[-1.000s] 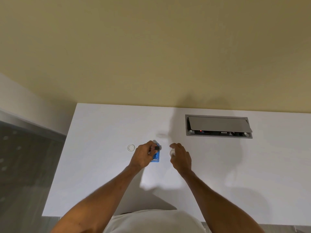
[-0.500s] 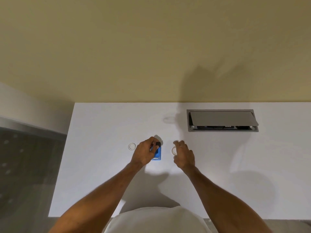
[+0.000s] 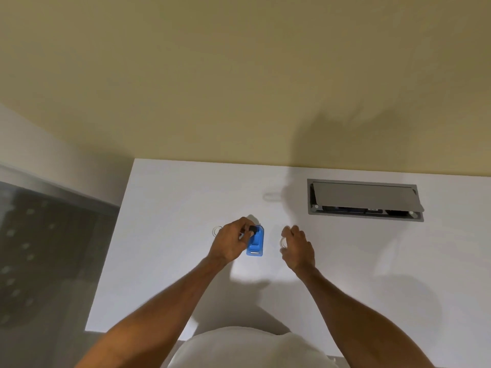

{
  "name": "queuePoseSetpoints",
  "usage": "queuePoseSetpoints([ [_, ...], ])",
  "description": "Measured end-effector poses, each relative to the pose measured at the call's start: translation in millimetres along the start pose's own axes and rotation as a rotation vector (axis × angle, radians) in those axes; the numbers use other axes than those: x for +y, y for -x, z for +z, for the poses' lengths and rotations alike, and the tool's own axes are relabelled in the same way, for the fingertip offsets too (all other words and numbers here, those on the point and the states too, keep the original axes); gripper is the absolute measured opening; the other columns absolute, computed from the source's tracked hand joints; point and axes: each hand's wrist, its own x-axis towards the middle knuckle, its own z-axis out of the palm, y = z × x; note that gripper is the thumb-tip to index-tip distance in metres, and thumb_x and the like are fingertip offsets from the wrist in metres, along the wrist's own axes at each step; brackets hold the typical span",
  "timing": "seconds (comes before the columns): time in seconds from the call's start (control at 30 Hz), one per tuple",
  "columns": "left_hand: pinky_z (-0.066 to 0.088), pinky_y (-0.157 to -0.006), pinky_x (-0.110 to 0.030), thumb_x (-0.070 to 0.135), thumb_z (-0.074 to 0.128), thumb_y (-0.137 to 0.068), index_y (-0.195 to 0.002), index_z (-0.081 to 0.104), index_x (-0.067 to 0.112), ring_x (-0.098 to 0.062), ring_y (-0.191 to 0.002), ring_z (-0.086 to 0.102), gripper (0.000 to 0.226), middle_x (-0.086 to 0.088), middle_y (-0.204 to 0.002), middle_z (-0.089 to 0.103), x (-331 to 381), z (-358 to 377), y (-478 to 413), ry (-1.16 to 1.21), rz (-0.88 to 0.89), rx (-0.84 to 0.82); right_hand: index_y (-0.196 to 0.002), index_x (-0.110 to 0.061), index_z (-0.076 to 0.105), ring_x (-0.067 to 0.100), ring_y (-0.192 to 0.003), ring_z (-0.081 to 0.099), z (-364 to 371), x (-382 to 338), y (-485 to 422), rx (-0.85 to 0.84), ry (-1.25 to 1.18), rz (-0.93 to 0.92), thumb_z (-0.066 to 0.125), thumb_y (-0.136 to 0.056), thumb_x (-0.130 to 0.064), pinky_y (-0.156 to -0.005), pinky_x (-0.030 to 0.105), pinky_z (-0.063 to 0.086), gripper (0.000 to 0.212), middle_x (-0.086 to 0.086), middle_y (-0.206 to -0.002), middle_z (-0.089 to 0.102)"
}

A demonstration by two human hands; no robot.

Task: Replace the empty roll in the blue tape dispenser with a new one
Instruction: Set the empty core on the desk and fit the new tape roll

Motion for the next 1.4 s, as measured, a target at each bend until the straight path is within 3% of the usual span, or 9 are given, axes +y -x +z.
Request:
queuePoseSetpoints([
  [0.2,0.060,-0.101,-0.039,0.020,0.058,-0.107,-0.125,0.067,0.015,-0.023,-0.112,0.074,0.021,-0.001,-0.126,0.077,-1,3,9,0.026,0.007,-0.018,-0.133,-0.014,0.052,0.026,-0.115,0.064,-4,-6,9,0.011,-0.355,0.111,0.075,-0.094,-0.028,-0.096,0.034,0.061,0.048,0.009,-0.132,0.057],
  [0.47,0.061,-0.096,-0.043,0.022,0.058,-0.106,-0.123,0.067,0.017,-0.025,-0.107,0.076,0.020,-0.003,-0.121,0.078,10,10,21,0.042,0.034,-0.032,-0.131,-0.020,0.051,0.036,-0.102,0.071,-13,-11,24,-0.045,-0.826,0.049,0.070,-0.096,-0.015,-0.087,0.051,0.066,0.040,0.012,-0.127,0.055],
  [0.57,0.062,-0.094,-0.044,0.023,0.060,-0.105,-0.119,0.068,0.018,-0.025,-0.105,0.076,0.017,-0.002,-0.117,0.078,12,10,26,0.056,0.036,-0.011,-0.129,-0.015,0.056,0.035,-0.109,0.071,-16,-14,24,-0.102,-0.919,0.025,0.065,-0.101,-0.020,-0.097,0.051,0.063,0.030,0.014,-0.132,0.059],
  [0.7,0.062,-0.095,-0.045,0.021,0.060,-0.105,-0.119,0.069,0.018,-0.025,-0.104,0.076,0.018,-0.002,-0.116,0.079,14,10,31,0.113,0.036,0.019,-0.128,-0.014,0.058,0.031,-0.115,0.071,-21,-21,27,-0.143,-0.987,0.011,0.069,-0.100,-0.023,-0.101,0.040,0.062,0.032,0.010,-0.134,0.062],
  [0.87,0.063,-0.094,-0.042,0.017,0.060,-0.103,-0.119,0.072,0.022,-0.021,-0.101,0.076,0.020,0.003,-0.114,0.079,14,8,37,0.157,0.045,0.051,-0.125,0.000,0.054,0.025,-0.107,0.062,-24,-26,30,-0.083,-0.920,-0.125,0.079,-0.083,0.009,-0.086,0.024,0.057,0.049,0.014,-0.125,0.061],
  [1.0,0.062,-0.095,-0.040,0.018,0.062,-0.102,-0.118,0.074,0.023,-0.020,-0.103,0.074,0.020,0.004,-0.114,0.078,15,11,41,0.157,0.072,0.079,-0.123,-0.003,0.054,0.036,-0.105,0.065,-23,-27,32,-0.057,-0.924,-0.112,0.076,-0.084,0.010,-0.086,0.033,0.058,0.046,0.018,-0.122,0.063],
  [1.1,0.063,-0.095,-0.038,0.015,0.063,-0.101,-0.120,0.073,0.025,-0.017,-0.103,0.075,0.023,0.008,-0.113,0.078,16,13,42,0.203,0.084,0.097,-0.121,-0.002,0.054,0.038,-0.113,0.064,-24,-27,32,-0.048,-0.920,-0.138,0.075,-0.088,0.005,-0.096,0.045,0.059,0.040,0.017,-0.121,0.063],
  [1.27,0.064,-0.093,-0.036,0.012,0.066,-0.099,-0.114,0.067,0.029,-0.018,-0.100,0.074,0.023,0.012,-0.108,0.076,22,13,42,0.244,0.096,0.138,-0.118,-0.009,0.056,0.035,-0.107,0.067,-32,-27,35,-0.051,-0.969,-0.144,0.080,-0.085,0.001,-0.079,0.025,0.058,0.042,0.008,-0.123,0.065],
  [1.4,0.063,-0.091,-0.035,0.012,0.065,-0.098,-0.109,0.070,0.029,-0.015,-0.099,0.072,0.021,0.016,-0.103,0.073,20,15,43,0.216,0.132,0.158,-0.118,-0.002,0.055,0.033,-0.107,0.067,-31,-27,34,-0.012,-0.926,-0.169,0.081,-0.085,0.002,-0.087,0.033,0.060,0.042,0.013,-0.122,0.065],
])
